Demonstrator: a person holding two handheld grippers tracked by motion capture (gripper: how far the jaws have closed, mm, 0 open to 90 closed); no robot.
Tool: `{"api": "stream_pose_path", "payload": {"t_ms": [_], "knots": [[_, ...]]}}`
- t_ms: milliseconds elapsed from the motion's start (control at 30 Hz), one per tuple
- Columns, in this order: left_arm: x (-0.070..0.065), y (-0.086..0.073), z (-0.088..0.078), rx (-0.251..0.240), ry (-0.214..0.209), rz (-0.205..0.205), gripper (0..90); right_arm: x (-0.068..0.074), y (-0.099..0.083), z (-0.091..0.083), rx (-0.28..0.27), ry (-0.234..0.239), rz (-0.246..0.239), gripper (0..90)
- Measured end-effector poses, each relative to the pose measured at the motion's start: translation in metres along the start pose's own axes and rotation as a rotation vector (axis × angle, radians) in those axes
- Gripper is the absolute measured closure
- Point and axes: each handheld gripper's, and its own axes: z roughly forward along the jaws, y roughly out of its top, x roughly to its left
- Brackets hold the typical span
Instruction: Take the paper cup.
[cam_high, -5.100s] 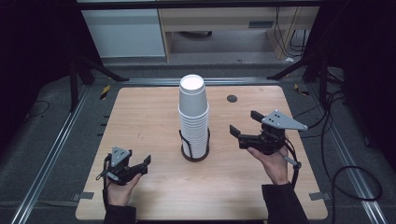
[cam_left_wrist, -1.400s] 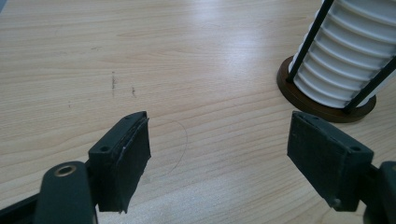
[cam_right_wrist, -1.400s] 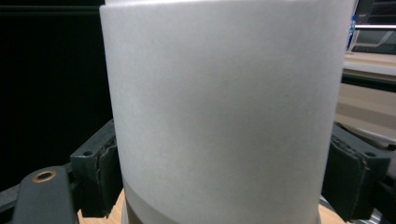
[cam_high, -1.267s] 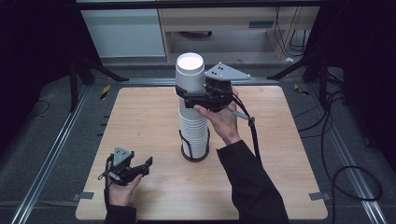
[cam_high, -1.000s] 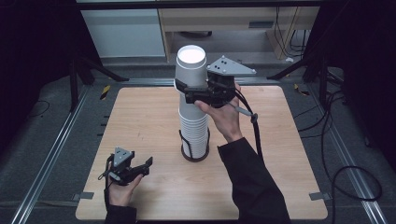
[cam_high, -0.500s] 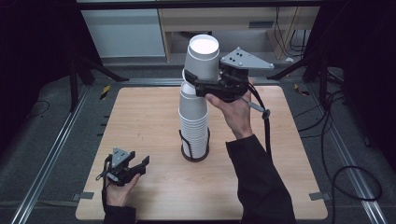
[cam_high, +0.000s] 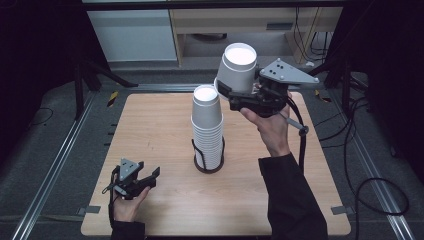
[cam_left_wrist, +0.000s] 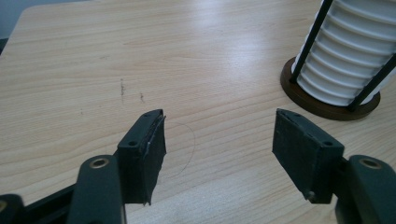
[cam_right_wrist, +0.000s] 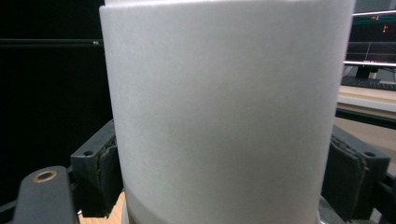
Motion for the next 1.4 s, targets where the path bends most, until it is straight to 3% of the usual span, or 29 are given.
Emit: {"api": "stream_pose_path", "payload": {"t_ms": [300, 600, 1000, 1400], "knots": [[0.001, 0.001, -0.002, -0.006, -0.011, -0.029, 29.7, -0.013, -0.027, -0.025, 0.040, -0.022, 0.002, 15.1], [-0.002, 0.004, -0.003, -0.009, -0.036, -0.013, 25.8, -0.019, -0.053, -0.039, 0.080, -0.030, 0.008, 15.1], [-0.007, 0.006, -0.002, -0.003, -0.086, 0.011, 23.3, -0.019, -0.095, -0.054, 0.135, -0.004, 0.023, 15.1], [-0.014, 0.007, 0.000, 0.007, -0.135, 0.034, 23.4, -0.020, -0.128, -0.067, 0.239, 0.045, 0.008, 15.1]]}}
